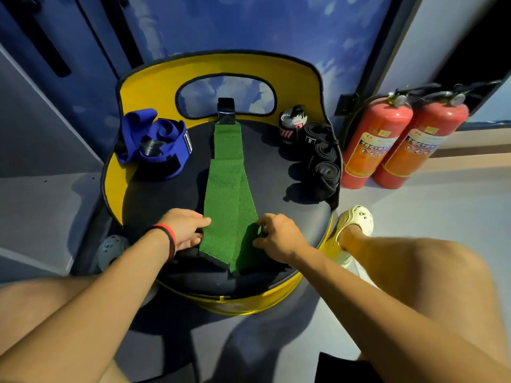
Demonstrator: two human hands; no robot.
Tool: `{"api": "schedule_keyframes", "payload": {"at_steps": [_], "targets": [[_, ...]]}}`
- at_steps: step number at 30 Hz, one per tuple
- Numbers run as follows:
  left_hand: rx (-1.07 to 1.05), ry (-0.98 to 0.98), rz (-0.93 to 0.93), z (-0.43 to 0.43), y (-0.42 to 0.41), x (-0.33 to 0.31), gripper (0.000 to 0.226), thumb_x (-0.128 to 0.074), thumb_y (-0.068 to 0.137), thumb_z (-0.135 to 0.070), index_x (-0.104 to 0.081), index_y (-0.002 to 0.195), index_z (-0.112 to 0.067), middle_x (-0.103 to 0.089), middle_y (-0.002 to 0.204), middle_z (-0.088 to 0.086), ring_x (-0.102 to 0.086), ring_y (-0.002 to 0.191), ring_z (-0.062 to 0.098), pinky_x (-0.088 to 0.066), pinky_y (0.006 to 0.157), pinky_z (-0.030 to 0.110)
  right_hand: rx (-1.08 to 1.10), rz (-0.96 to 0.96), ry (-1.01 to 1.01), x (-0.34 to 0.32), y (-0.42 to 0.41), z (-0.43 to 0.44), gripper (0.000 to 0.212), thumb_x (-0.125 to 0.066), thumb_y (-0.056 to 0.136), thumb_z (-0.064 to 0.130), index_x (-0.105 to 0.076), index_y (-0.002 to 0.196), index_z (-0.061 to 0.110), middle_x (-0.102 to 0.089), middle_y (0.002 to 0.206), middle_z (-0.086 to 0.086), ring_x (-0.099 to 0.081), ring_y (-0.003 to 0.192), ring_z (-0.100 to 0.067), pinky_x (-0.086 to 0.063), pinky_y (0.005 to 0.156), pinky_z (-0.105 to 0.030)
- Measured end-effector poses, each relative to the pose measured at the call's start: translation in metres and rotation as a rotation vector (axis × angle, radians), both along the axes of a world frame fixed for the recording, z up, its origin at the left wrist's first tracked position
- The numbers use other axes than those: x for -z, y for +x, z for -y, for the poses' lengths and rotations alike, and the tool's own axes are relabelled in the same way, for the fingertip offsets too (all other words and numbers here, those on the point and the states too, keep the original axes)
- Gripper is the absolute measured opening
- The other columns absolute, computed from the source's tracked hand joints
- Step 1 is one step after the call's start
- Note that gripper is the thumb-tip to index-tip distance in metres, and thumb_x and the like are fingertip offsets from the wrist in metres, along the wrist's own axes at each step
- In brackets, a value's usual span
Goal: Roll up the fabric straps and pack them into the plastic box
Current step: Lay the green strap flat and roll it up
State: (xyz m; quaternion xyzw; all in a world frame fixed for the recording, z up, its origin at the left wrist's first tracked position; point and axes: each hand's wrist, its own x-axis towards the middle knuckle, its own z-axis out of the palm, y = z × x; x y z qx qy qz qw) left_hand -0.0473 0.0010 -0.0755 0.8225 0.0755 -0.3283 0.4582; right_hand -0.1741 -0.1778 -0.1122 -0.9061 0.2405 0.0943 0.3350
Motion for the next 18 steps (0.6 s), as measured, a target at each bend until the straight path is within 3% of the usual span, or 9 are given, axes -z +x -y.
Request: {"api": "schedule_keyframes", "payload": {"at_steps": [2,5,8,9,11,14,18], "targets": [[-0.02,-0.054,0.013,-0.004,-0.002,-0.004,0.015,-0.074,0.09,-0.01,-0.067,0.103,-0.011,-0.064,0.08,0.004,-0.054,0.056,0.011,-0.046,0.041,0.013,0.048,0.053,0.012,-0.001,-0.004,-0.003,0.031,-0.068,0.086,0.018,-0.07,0.117,0.015,-0.07,0.114,-0.009,-0.062,0.109,-0.032,-0.047,0.085,-0.032],[-0.02,-0.112,0.017,-0.005,-0.004,-0.007,0.012,-0.075,0.088,-0.009,-0.067,0.095,-0.015,-0.064,0.064,0.0,-0.05,0.041,0.003,-0.042,0.04,0.013,0.12,0.056,0.125,-0.001,-0.005,-0.003,0.027,-0.063,0.083,0.016,-0.074,0.107,0.019,-0.075,0.107,-0.008,-0.069,0.101,-0.032,-0.055,0.088,-0.035],[-0.03,-0.165,-0.003,-0.002,-0.009,-0.001,0.016,-0.076,0.088,-0.01,-0.066,0.096,-0.019,-0.065,0.079,0.002,-0.051,0.052,0.005,-0.044,0.042,0.013,0.209,0.068,0.371,0.005,-0.011,-0.002,0.018,-0.068,0.072,0.018,-0.071,0.088,0.024,-0.076,0.091,-0.008,-0.075,0.084,-0.03,-0.063,0.079,-0.046],[-0.027,-0.178,-0.016,-0.001,-0.011,0.002,0.017,-0.076,0.088,-0.01,-0.066,0.099,-0.018,-0.066,0.083,0.002,-0.052,0.054,0.006,-0.045,0.043,0.013,0.238,0.082,0.435,0.004,-0.015,-0.004,0.012,-0.069,0.078,0.012,-0.067,0.085,0.022,-0.073,0.084,-0.01,-0.075,0.072,-0.025,-0.064,0.07,-0.039],[-0.019,-0.189,-0.027,-0.001,-0.016,0.012,0.022,-0.074,0.089,-0.009,-0.065,0.108,-0.015,-0.067,0.086,0.003,-0.054,0.057,0.006,-0.047,0.047,0.013,0.274,0.081,0.552,0.002,-0.022,-0.007,0.021,-0.059,0.093,-0.005,-0.059,0.085,0.014,-0.065,0.076,-0.011,-0.068,0.051,-0.013,-0.056,0.05,-0.023],[-0.059,-0.242,-0.06,-0.007,-0.023,0.027,0.031,-0.071,0.092,-0.009,-0.064,0.122,-0.011,-0.071,0.098,0.004,-0.064,0.077,0.011,-0.054,0.062,0.018,0.31,0.093,0.654,0.007,-0.031,-0.01,0.019,-0.054,0.096,-0.008,-0.059,0.087,0.008,-0.065,0.076,-0.01,-0.065,0.047,-0.005,-0.052,0.049,-0.018],[-0.001,-0.185,-0.052,-0.013,-0.033,0.03,0.022,-0.067,0.096,-0.015,-0.063,0.118,-0.013,-0.069,0.106,0.006,-0.067,0.092,0.017,-0.055,0.079,0.027,0.347,0.09,0.739,0.012,-0.039,-0.008,0.013,-0.057,0.096,-0.009,-0.061,0.098,0.003,-0.065,0.076,-0.008,-0.065,0.049,-0.002,-0.053,0.051,-0.017]]}}
